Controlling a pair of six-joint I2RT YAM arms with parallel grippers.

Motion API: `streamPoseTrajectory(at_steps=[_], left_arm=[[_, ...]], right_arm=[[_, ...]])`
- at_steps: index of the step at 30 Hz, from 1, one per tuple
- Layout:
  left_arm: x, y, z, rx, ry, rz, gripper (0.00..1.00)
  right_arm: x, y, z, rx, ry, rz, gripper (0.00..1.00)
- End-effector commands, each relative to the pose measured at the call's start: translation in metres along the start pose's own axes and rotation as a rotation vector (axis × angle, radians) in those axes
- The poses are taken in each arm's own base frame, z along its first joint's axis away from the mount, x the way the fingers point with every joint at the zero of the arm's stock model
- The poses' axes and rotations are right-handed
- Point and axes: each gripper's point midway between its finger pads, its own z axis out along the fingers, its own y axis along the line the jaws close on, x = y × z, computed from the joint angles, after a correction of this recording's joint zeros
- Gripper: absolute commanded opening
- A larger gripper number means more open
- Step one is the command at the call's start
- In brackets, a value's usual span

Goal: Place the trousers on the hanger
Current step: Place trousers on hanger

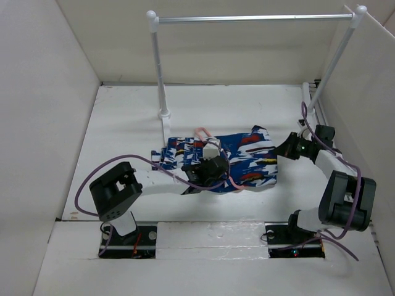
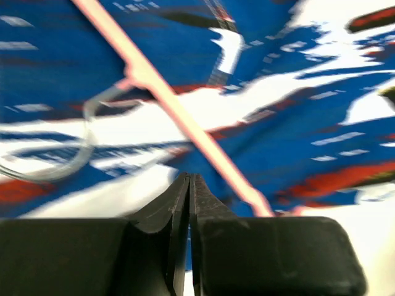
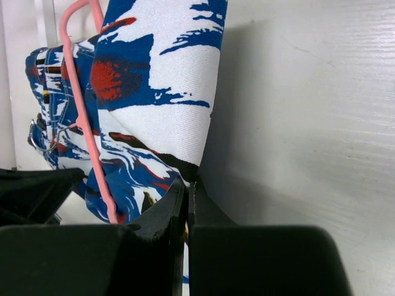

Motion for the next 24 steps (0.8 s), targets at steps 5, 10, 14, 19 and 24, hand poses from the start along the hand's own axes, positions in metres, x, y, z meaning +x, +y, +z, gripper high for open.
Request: streamPoseTrajectory(at_steps=[5,10,14,19,24], left_arm=[[-0.019,-0.027,-0.013,0.072,-0.004,-0.357,0.13],[-0.022,-0.022,0.004,0.024,0.011,-0.474,0.26],[-0.022,-0.020,0.020,-0.009,0.013,-0.489,0.30],[-0.020,-0.024,0.034,-0.027,0.028,-0.481,0.28],[-0.022,-0.027,0.041,-0.024,0.009,-0.473,0.11]], right_arm=[[-0.012,0.012,-0.005,-0.018,-0.054,-0.117,0.00],[-0.001,0.012,-0.005,-0.031,-0.033,-0.125,0.00],[0.005,0.014,-0.008,-0.034,-0.023,-0.135,0.00],[0.013,0.018,-0.009,-0.060,-0.018,-0.128,0.00],[0.018,0.017,-0.009,-0.056,-0.014,-0.129,0.00]])
